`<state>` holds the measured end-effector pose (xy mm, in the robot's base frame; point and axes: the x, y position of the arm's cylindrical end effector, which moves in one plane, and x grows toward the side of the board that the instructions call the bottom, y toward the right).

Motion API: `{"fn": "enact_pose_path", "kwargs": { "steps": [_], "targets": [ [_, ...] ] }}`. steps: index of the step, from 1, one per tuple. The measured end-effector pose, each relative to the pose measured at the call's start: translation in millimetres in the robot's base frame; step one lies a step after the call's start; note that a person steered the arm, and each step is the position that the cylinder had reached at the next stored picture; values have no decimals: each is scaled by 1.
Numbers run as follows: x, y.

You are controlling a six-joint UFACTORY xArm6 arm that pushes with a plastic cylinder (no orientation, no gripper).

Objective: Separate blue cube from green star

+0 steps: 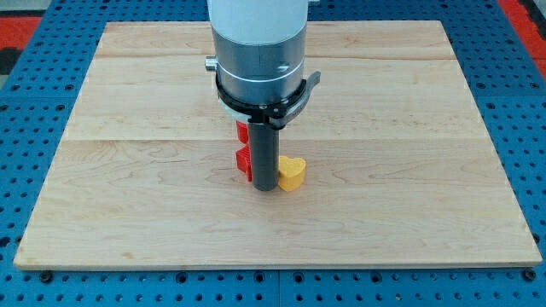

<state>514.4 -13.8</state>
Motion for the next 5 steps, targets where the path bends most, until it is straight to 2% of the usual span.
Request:
{"fn": "enact_pose_path", "kwargs": {
  "steps": [1,2,3,4,5],
  "targets": [
    [3,1],
    [51,53],
    [57,58],
    [46,74],
    [-19,123]
  ]
}}
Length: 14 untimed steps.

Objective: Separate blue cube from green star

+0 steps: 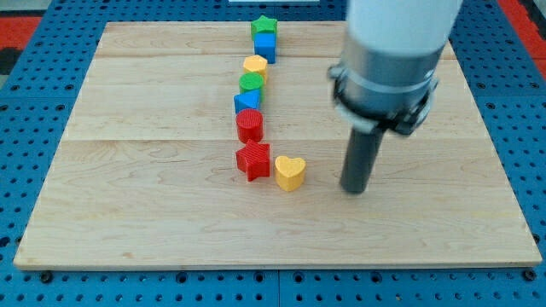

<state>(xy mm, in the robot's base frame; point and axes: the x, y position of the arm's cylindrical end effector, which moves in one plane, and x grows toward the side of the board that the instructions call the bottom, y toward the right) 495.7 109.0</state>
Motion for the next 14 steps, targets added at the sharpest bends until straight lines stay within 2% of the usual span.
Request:
{"fn": "enact_pose_path", "kwargs": {
  "steps": [1,2,3,4,5,6,7,8,9,10,12,14],
  "targets": [
    [-59,-19],
    [-99,-76],
    [-121,-29],
    [-191,-30],
    [-240,-74],
    [-262,-56],
    [-303,-57],
    [-304,-71],
    [-301,-126],
    [-301,-149],
    [-300,-275],
    [-232,-242]
  ]
}}
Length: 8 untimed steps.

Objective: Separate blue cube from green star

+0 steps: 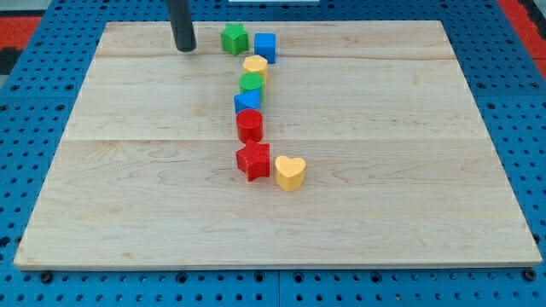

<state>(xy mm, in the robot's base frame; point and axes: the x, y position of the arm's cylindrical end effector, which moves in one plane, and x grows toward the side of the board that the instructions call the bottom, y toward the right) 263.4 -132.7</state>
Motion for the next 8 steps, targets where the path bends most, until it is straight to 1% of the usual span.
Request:
{"fn": "enact_pose_path", "kwargs": {
  "steps": [1,2,3,4,6,7,8],
  "targets": [
    [-17,15],
    [-29,43],
    [-32,49],
    [-30,48],
    [-54,58],
    [-55,66],
    [-52,42]
  ]
}}
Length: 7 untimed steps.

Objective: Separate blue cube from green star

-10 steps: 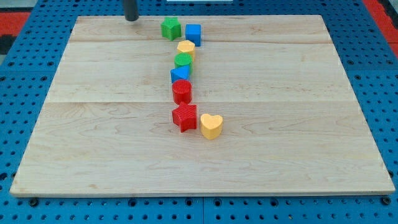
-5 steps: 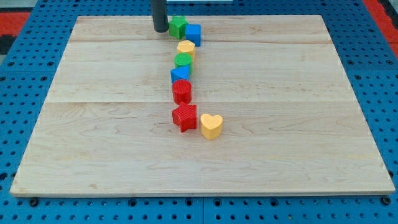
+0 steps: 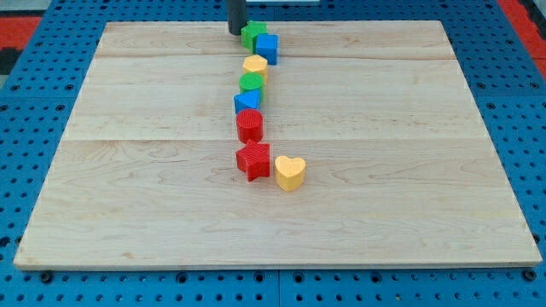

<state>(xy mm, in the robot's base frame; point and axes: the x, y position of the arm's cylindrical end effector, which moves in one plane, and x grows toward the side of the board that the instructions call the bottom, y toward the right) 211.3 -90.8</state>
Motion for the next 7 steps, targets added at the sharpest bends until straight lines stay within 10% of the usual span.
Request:
{"fn": "enact_pose_path", "kwargs": {
  "steps": [1,7],
  "targets": [
    [9,-79],
    [-18,24]
  ]
}}
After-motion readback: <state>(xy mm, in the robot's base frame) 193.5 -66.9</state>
